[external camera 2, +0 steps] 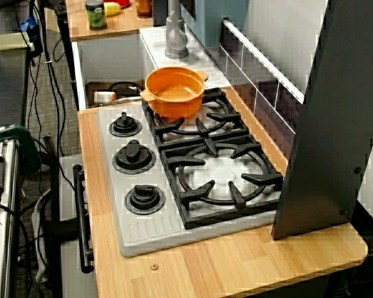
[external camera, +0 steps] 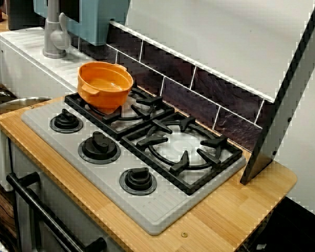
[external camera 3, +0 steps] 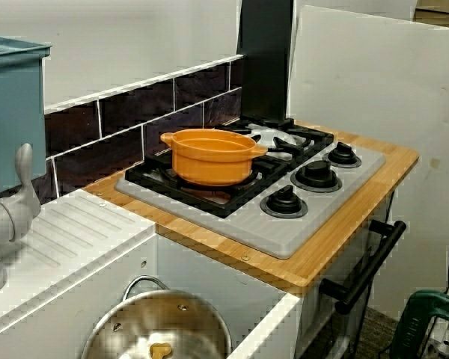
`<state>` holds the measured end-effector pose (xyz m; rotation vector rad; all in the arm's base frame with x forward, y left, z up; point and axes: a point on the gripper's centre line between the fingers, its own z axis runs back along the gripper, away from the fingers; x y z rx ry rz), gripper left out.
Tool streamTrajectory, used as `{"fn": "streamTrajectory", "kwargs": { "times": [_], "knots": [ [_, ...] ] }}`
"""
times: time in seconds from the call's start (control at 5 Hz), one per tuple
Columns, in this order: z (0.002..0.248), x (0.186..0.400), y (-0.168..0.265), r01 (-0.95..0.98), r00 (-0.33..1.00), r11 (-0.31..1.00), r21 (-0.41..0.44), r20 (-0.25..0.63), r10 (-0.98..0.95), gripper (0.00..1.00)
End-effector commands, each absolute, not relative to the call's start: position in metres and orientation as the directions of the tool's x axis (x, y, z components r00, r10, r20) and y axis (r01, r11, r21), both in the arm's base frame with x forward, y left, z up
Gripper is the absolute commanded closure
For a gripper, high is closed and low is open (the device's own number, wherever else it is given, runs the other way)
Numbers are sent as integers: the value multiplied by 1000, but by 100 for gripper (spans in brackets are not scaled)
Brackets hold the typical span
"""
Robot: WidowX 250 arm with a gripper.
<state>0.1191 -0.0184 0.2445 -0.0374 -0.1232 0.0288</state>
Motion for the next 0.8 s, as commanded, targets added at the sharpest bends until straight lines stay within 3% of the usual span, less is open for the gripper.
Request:
{"fn": "streamTrajectory", "kwargs": {
  "times": [0.0, 0.6],
  "knots": [
    [245, 119, -18, -26, 992, 999, -39, 122, 31, 0],
    [199, 210, 3, -100, 981, 994, 53, 172, 90, 0]
  ]
}}
